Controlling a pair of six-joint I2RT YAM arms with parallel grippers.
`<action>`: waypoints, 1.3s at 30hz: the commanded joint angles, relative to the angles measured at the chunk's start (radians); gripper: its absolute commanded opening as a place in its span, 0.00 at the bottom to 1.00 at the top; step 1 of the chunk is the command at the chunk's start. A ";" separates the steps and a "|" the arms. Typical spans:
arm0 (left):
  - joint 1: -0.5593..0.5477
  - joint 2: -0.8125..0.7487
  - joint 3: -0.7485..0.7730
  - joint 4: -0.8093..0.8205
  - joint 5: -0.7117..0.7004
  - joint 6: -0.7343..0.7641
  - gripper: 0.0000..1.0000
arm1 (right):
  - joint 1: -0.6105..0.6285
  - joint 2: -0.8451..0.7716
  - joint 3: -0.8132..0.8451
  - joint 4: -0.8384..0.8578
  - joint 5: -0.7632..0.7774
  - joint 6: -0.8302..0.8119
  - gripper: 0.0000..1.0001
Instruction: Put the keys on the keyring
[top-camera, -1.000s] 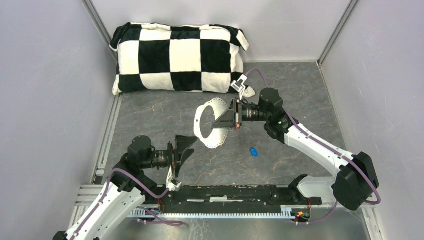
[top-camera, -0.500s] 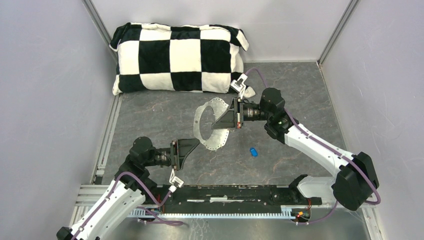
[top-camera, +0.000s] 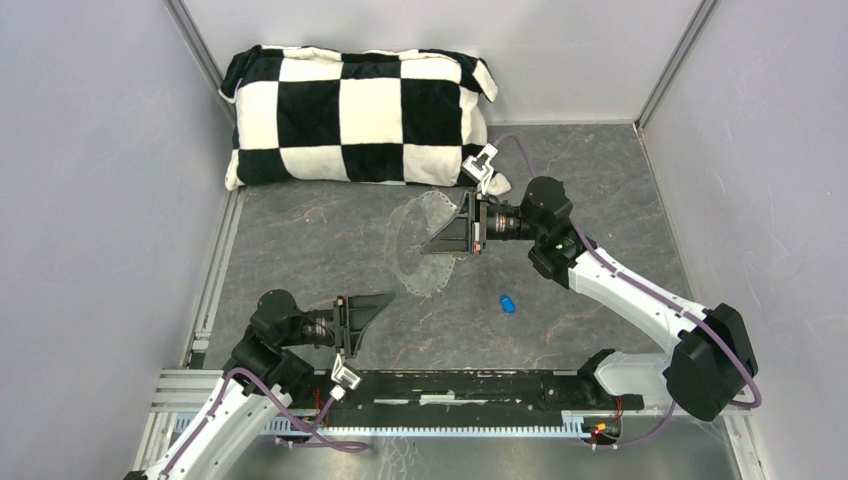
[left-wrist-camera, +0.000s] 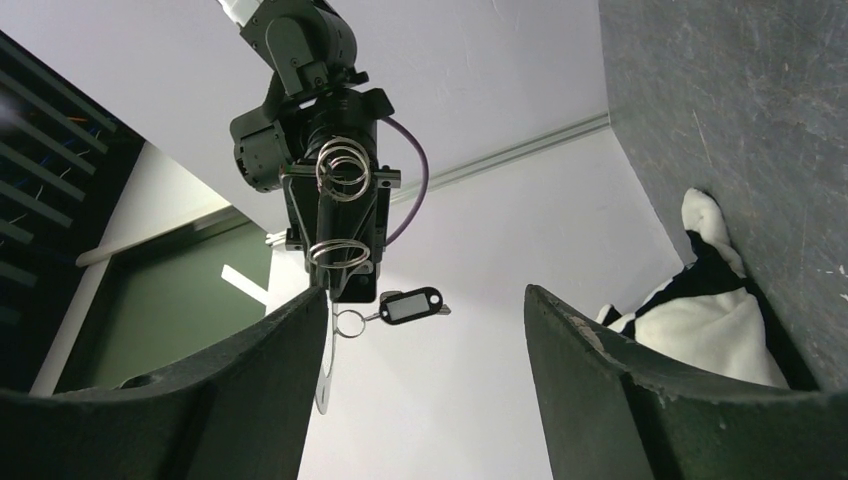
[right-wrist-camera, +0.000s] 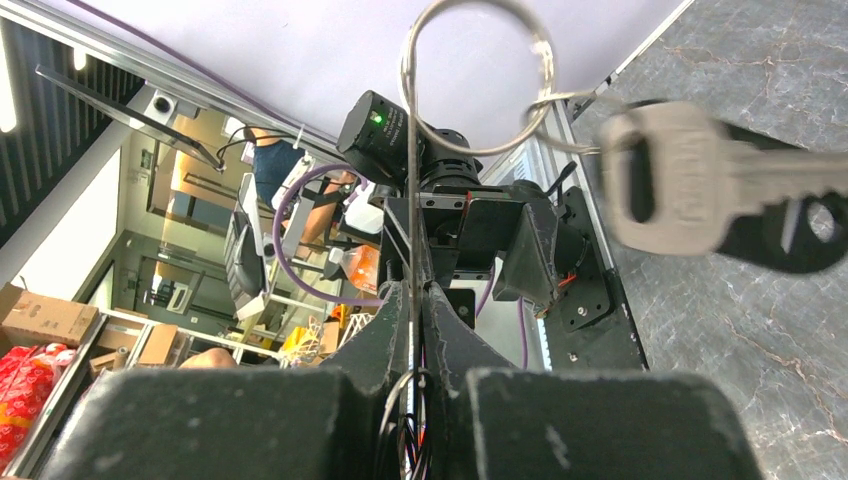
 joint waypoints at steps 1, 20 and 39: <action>-0.002 0.048 0.016 0.116 0.029 0.217 0.80 | -0.003 -0.017 -0.018 0.070 0.003 0.019 0.00; -0.002 0.348 0.176 0.104 0.076 0.462 0.82 | -0.001 -0.001 -0.048 -0.040 0.006 -0.061 0.00; -0.004 0.449 0.288 -0.065 0.126 0.545 0.02 | 0.003 0.007 -0.101 -0.038 0.003 -0.055 0.10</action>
